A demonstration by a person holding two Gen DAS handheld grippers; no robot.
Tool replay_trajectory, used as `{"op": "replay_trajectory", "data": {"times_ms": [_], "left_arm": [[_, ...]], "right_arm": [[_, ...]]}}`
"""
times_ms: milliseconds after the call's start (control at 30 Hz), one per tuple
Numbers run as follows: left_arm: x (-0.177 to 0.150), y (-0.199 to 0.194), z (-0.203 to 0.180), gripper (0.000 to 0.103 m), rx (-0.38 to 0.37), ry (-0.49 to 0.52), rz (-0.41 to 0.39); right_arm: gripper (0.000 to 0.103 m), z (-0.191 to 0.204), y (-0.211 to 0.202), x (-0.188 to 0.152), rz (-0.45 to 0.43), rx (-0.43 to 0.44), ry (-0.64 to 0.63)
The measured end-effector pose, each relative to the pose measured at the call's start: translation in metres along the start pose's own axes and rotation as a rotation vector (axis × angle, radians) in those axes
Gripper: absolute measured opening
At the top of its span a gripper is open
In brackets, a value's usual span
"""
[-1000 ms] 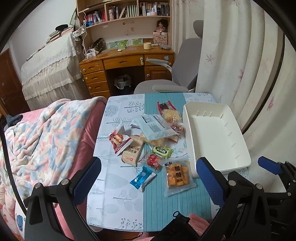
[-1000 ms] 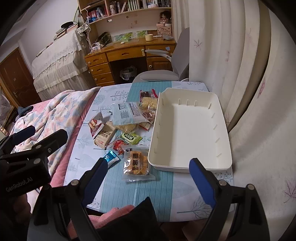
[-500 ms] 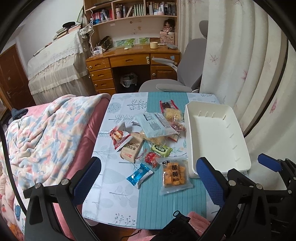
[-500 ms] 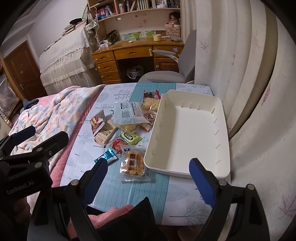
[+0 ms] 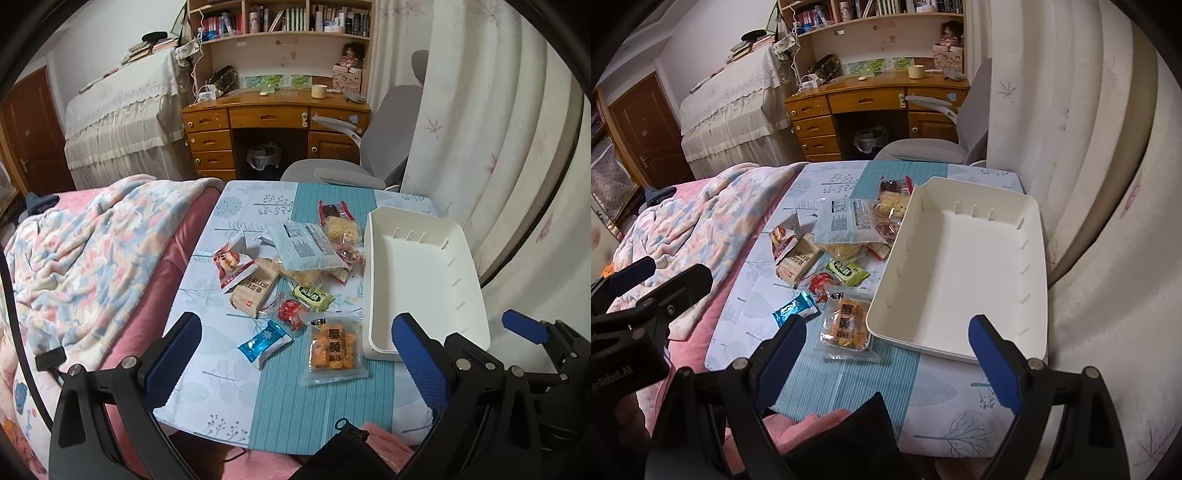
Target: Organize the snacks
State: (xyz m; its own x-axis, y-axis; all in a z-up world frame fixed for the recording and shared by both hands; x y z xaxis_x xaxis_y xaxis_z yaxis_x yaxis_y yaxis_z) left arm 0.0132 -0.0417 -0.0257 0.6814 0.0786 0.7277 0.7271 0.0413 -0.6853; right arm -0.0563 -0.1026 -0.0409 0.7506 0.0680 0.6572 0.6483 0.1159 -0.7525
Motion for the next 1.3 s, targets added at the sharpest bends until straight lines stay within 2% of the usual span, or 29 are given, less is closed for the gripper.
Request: {"op": "replay_trajectory", "data": {"times_ms": [433,633,967,1133,1300], "left_arm": [[0.006,0.023,0.015,0.102,0.069,-0.001,0.064],[0.006,0.037,0.033,0.102,0.064,0.017,0.108],[0.012,0.078,0.084,0.102,-0.036,0.053,0.230],[0.015,0.101,0.108,0.102,-0.133,0.109,0.293],[0.012,0.119,0.117,0.102,-0.244,0.217,0.355]], "right_arm": [[0.090,-0.005,0.019,0.012,0.010,0.014,0.064],[0.090,-0.002,0.031,0.015,0.031,-0.007,0.129],[0.090,0.013,0.056,0.007,0.091,-0.075,0.349],[0.090,0.029,0.068,-0.003,0.118,-0.119,0.465],[0.090,0.047,0.078,-0.016,0.123,-0.167,0.585]]}}
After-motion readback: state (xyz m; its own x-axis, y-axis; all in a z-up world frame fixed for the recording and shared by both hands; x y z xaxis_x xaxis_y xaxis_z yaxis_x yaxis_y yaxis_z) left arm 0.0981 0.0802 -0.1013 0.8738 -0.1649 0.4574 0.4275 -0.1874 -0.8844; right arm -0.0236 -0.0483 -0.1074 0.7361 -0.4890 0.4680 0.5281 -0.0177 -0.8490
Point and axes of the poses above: each gripper's, at about its wrist camera, not at the fingertips, and y roughly the way its jaws point, z to its left, x to its top, the point moved 3 cm from there along y, roughly the way its jaws point, and after that the axes turned 8 degrees about -z, right-handed, at the moved point
